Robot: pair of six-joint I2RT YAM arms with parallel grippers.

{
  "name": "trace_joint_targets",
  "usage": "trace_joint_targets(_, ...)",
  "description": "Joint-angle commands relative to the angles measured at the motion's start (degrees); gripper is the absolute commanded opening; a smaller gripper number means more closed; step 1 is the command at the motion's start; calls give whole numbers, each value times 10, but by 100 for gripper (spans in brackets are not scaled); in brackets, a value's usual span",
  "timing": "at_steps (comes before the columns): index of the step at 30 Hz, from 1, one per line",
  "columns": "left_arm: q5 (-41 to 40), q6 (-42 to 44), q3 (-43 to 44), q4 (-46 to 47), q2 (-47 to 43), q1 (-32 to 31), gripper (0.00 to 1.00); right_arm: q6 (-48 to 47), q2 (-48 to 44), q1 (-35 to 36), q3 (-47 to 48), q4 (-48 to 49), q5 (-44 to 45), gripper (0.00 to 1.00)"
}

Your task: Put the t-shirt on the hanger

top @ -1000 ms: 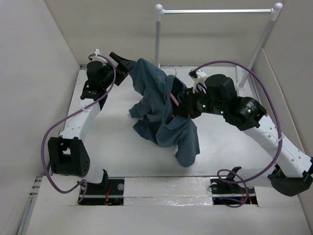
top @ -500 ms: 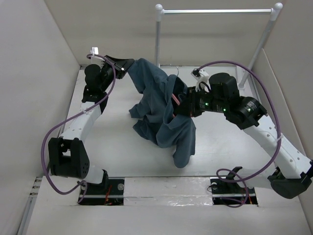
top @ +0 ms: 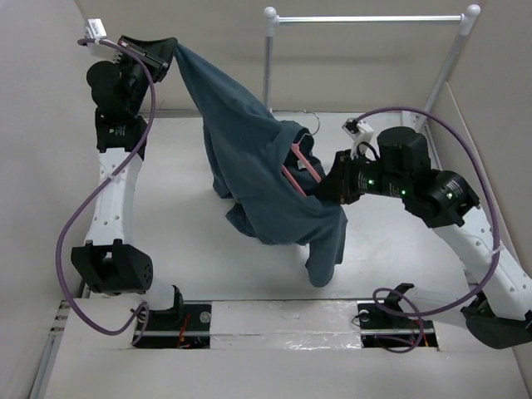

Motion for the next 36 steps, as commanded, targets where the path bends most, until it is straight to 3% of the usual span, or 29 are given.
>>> trace_joint_targets(1, -36, 59, 30, -48, 16, -1, 0, -14, -24, -8, 62, -11, -6, 0)
trace_joint_targets(5, -43, 71, 48, -83, 27, 11, 0, -28, -7, -45, 155, -44, -49, 0)
trace_joint_targets(10, -80, 137, 137, -184, 47, 11, 0, -33, 22, -71, 282, -84, -74, 0)
trace_joint_targets(17, -75, 149, 5, -171, -23, 11, 0, -15, 22, -78, 178, -79, -23, 0)
trace_joint_targets(22, -97, 225, 125, -256, 0, -18, 0, -24, 29, -73, 194, -76, 14, 0)
trace_joint_targets(24, -74, 257, 140, -284, 8, -48, 17, -26, 34, -73, 197, -70, 25, 0)
trace_joint_targets(25, -66, 262, 144, -287, 7, -60, 36, -26, 35, -68, 196, -64, 44, 0)
trace_joint_targets(28, -76, 286, 169, -330, 11, -132, 54, -17, 37, -51, 172, -33, 111, 0)
trace_joint_targets(30, -93, 288, 170, -347, 4, -178, 58, -9, 36, -43, 162, -2, 131, 0)
trace_joint_targets(36, 17, 166, 64, -256, -20, -252, 64, -24, 49, -13, 158, 41, 167, 0)
